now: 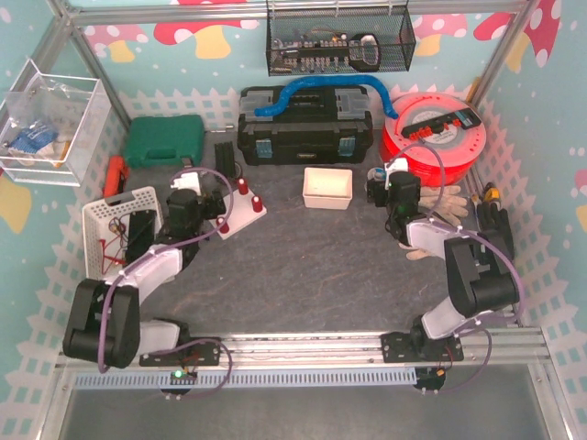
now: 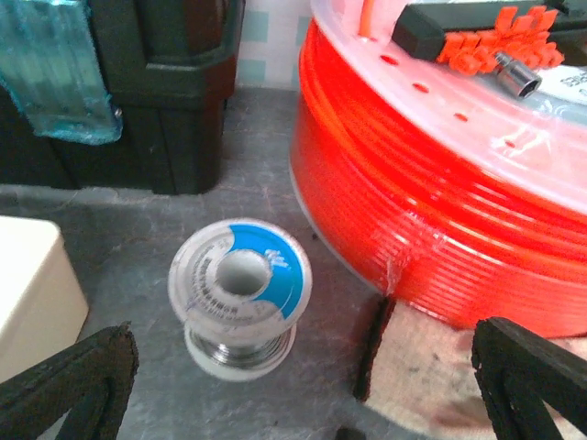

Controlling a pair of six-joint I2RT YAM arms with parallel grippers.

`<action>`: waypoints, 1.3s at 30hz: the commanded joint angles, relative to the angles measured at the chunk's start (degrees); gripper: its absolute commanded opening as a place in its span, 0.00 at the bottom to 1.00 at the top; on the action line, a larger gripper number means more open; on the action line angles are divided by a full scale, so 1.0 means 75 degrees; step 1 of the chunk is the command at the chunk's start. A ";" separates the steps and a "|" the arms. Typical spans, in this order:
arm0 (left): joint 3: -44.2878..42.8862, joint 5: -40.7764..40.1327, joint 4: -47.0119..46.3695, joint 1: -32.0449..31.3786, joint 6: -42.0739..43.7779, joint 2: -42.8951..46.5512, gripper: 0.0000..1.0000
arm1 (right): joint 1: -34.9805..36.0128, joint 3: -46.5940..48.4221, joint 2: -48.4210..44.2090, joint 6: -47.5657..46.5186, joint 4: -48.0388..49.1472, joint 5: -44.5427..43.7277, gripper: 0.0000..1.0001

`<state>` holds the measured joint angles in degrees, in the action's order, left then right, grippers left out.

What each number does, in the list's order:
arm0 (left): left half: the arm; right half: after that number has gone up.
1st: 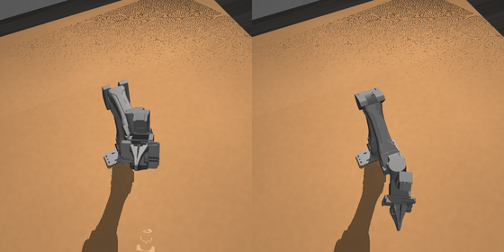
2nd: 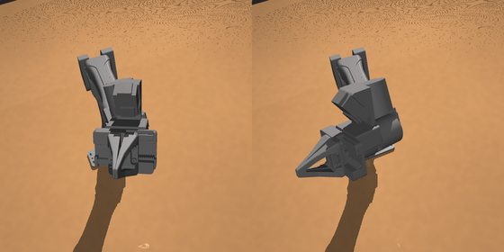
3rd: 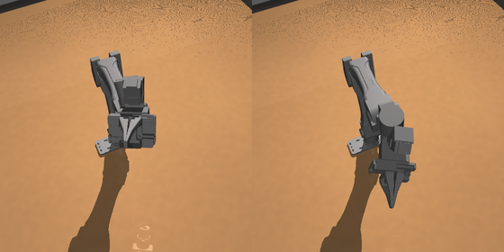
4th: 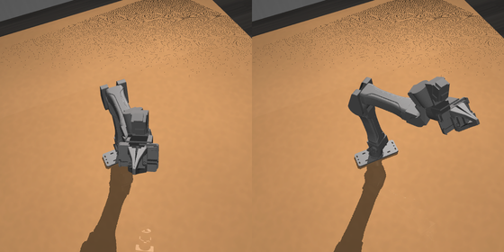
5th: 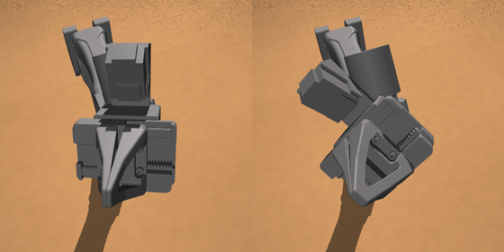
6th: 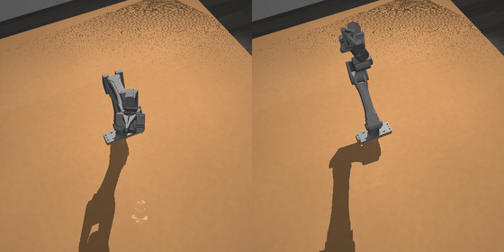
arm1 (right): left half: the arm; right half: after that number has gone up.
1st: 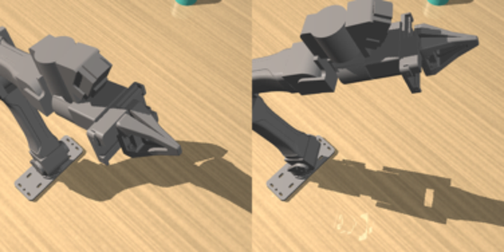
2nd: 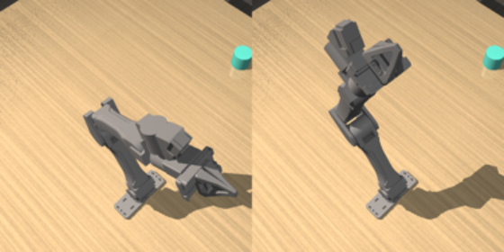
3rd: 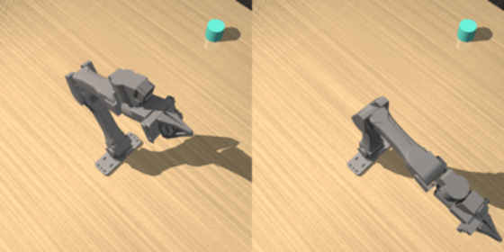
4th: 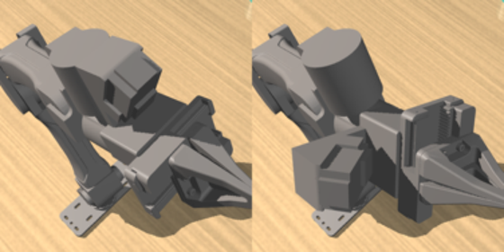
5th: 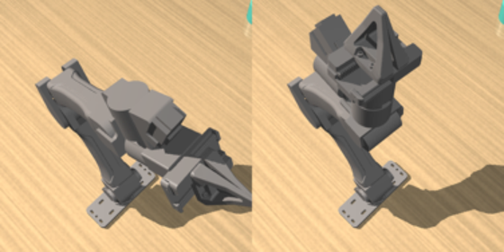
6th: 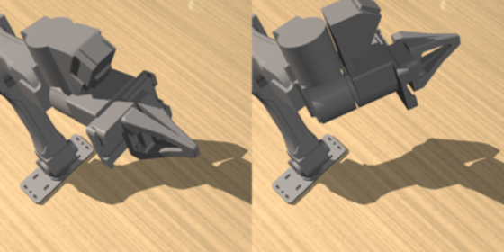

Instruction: Install the large spring

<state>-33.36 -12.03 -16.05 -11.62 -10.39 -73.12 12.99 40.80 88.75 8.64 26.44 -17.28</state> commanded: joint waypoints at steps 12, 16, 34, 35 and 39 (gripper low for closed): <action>0.0806 0.0582 -0.4257 0.1115 0.0643 -0.1902 0.99 | -0.1077 0.0217 0.0227 -0.0399 0.0308 0.1466 0.99; 0.1109 0.1346 -0.4761 0.1232 0.0795 -0.1988 0.99 | -0.1106 0.0089 0.0231 -0.0721 0.0707 0.2115 0.99; 0.2764 0.1073 -0.7626 0.1203 0.0674 -0.1845 0.99 | -0.1322 -0.1892 -0.0340 -0.1114 0.2663 0.1308 0.99; 0.2805 0.1047 -0.7872 0.1199 0.0706 -0.1942 0.99 | -0.1360 -0.2213 -0.0338 -0.1312 0.3376 0.1359 0.99; 0.2815 0.1044 -0.7859 0.1199 0.0704 -0.1936 0.99 | -0.1812 -0.2572 -0.0297 -0.1107 0.4095 0.2192 0.99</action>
<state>-11.79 -3.14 -71.75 -2.66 -4.49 -87.13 1.45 24.45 86.50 1.61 45.87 -4.08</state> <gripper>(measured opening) 0.993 0.987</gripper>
